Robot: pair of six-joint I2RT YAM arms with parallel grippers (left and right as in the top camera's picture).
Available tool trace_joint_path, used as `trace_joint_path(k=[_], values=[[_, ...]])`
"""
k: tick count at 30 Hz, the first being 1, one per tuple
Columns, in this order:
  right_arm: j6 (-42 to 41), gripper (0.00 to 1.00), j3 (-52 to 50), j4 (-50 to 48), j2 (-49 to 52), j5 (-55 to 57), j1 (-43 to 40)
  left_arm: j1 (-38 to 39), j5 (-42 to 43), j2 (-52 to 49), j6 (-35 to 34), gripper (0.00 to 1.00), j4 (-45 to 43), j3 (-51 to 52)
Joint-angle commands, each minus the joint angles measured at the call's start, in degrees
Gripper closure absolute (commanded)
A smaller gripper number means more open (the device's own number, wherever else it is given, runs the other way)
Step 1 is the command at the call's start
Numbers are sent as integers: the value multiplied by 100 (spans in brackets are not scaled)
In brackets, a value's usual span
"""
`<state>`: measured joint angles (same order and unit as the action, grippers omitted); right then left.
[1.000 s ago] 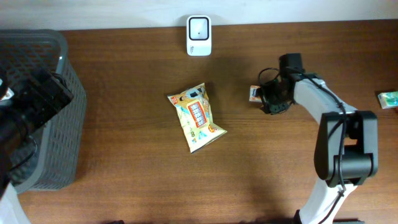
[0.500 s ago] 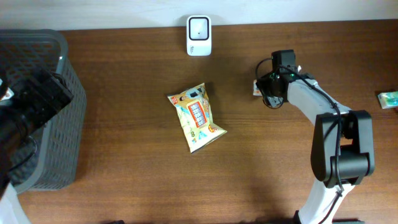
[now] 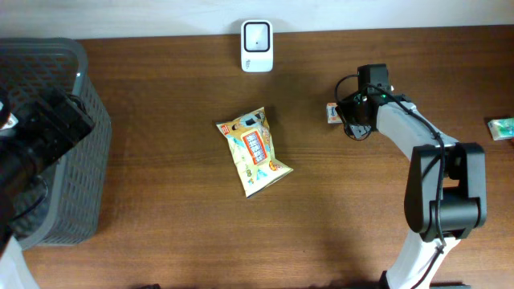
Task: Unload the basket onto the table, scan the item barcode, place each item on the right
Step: 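Reach the right gripper to the orange tissue pack and grasp it, then hold the orange tissue pack up to the white scanner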
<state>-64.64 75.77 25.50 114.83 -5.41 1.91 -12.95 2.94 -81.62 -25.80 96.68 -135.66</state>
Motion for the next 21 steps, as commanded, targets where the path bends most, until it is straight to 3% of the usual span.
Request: trace_joint_path(k=[1, 6, 11, 12, 13, 21], values=[[-81, 63, -57, 28, 42, 94, -4, -24, -24, 33, -46, 1, 2, -31], [-81, 72, -57, 37, 195, 138, -7, -24, -24, 33, -46, 1, 2, -31], [120, 75, -57, -61, 380, 203, -7, -24, -24, 33, -46, 1, 2, -31], [249, 78, -55, -122, 378, 203, -7, -24, -24, 33, -46, 1, 2, -31], [356, 96, -55, -184, 378, 195, -7, -24, -24, 33, -46, 1, 2, -31], [2288, 96, 629, 26, -26, -221, -48, -24, -24, 33, -46, 1, 2, -31]])
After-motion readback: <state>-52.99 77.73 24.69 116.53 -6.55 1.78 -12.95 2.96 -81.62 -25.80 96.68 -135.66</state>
